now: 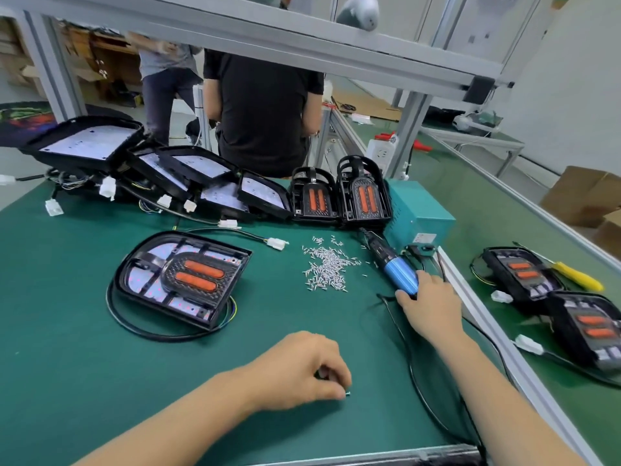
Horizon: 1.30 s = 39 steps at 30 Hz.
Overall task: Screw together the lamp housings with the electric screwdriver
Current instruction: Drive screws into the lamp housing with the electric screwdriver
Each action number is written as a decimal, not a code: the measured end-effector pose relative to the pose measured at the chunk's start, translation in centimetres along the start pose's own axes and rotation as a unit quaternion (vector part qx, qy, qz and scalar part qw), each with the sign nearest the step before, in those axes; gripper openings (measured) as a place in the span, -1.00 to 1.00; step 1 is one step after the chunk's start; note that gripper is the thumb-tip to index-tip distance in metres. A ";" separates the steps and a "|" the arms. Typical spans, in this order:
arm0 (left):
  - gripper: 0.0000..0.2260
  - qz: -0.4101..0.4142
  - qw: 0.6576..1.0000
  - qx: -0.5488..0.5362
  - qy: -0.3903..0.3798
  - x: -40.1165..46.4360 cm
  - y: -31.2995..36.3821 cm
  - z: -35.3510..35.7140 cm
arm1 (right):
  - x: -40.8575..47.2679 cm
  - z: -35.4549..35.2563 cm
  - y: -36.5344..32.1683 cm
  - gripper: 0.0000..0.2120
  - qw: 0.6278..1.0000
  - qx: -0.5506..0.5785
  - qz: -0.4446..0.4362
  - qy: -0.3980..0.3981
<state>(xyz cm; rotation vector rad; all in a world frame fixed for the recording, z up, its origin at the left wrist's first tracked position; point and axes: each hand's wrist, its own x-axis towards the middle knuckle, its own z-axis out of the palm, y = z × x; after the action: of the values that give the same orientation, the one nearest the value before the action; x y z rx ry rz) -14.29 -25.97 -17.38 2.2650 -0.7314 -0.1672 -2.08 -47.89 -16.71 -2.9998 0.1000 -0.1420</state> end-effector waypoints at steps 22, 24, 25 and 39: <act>-0.85 0.028 0.952 0.297 0.067 -0.5 1.5 2.4 | 4.4 -0.7 -1.7 -0.62 0.990 0.039 0.045 -0.124; -0.86 0.035 0.954 0.286 0.087 -0.8 1.4 2.7 | 4.6 -0.9 -1.8 -0.63 0.989 0.036 0.050 -0.137; -0.88 0.026 0.969 0.222 0.108 -1.1 1.5 2.6 | 4.7 -1.0 -1.9 -0.62 0.988 0.037 0.051 -0.141; -0.77 -0.160 0.840 -0.383 0.350 -3.0 -0.5 -3.9 | 3.5 -4.7 -5.5 -0.80 0.965 0.233 -0.010 -0.116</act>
<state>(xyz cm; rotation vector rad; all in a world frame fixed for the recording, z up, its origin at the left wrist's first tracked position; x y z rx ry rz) -15.31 -21.61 -15.20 1.4672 0.1226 0.1900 1.30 -43.36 -10.97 -2.5231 0.0086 0.1641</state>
